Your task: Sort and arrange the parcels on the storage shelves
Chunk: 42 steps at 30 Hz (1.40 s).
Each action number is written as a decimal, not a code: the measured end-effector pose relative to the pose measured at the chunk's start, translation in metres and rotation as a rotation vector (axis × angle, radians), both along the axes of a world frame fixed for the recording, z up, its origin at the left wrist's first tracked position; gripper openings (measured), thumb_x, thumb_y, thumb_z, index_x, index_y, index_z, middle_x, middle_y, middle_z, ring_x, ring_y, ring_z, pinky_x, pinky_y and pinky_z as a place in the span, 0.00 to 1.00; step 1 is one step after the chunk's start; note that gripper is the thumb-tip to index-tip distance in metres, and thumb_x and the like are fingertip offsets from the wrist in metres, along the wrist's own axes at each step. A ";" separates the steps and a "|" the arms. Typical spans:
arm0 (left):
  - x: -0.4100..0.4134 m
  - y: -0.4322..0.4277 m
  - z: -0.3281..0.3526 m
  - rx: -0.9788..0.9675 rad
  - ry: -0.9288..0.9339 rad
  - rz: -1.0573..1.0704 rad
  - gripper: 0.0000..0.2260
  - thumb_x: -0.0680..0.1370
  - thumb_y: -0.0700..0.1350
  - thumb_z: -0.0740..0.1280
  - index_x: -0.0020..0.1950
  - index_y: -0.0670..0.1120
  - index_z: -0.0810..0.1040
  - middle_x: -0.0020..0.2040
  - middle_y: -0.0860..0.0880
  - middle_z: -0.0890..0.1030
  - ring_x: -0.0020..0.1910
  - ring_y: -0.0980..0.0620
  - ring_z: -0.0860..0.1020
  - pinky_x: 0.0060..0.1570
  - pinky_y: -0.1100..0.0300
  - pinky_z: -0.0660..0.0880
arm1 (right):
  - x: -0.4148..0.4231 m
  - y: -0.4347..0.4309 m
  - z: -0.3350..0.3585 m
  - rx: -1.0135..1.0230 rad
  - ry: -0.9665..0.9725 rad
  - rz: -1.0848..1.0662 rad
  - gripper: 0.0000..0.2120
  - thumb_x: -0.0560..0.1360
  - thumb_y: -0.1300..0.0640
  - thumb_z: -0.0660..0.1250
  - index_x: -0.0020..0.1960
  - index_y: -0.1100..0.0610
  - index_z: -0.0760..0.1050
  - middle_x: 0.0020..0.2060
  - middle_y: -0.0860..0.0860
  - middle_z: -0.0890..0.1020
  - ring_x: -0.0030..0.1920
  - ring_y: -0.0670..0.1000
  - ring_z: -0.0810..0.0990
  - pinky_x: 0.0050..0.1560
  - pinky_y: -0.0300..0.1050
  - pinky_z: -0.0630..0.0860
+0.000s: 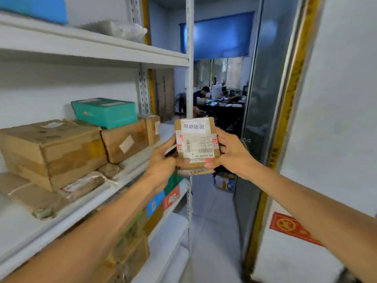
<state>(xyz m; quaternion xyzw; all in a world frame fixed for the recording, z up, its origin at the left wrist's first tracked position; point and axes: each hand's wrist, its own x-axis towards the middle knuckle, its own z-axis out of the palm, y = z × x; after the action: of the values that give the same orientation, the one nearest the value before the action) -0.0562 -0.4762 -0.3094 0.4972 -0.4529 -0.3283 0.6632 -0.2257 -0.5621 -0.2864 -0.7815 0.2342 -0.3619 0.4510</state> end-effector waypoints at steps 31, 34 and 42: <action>-0.703 -0.272 -0.104 0.186 -0.230 -1.445 0.36 0.70 0.25 0.68 0.74 0.47 0.67 0.64 0.47 0.79 0.59 0.48 0.79 0.56 0.43 0.78 | -0.621 -0.019 -0.106 0.168 -0.185 -1.521 0.40 0.66 0.81 0.67 0.61 0.39 0.70 0.56 0.50 0.80 0.55 0.52 0.82 0.47 0.54 0.83; -0.751 -0.290 -0.118 0.178 -0.250 -1.523 0.36 0.69 0.24 0.68 0.74 0.47 0.67 0.63 0.48 0.79 0.59 0.47 0.79 0.57 0.44 0.78 | -0.655 -0.032 -0.121 0.171 -0.206 -1.593 0.39 0.65 0.81 0.67 0.59 0.41 0.71 0.54 0.47 0.79 0.54 0.50 0.81 0.45 0.50 0.83; -0.886 -0.349 -0.171 0.180 -0.357 -1.726 0.32 0.70 0.28 0.70 0.71 0.51 0.72 0.57 0.52 0.82 0.55 0.48 0.81 0.56 0.50 0.79 | -0.755 -0.084 -0.184 0.265 -0.254 -1.870 0.41 0.57 0.70 0.73 0.68 0.51 0.71 0.56 0.50 0.80 0.57 0.49 0.80 0.45 0.47 0.82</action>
<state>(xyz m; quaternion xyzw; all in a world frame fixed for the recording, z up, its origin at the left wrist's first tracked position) -0.9422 -0.8255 -0.4803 0.0762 -0.7393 -0.6661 0.0620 -0.9806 -0.6459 -0.4706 -0.1750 0.7528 -0.6288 0.0859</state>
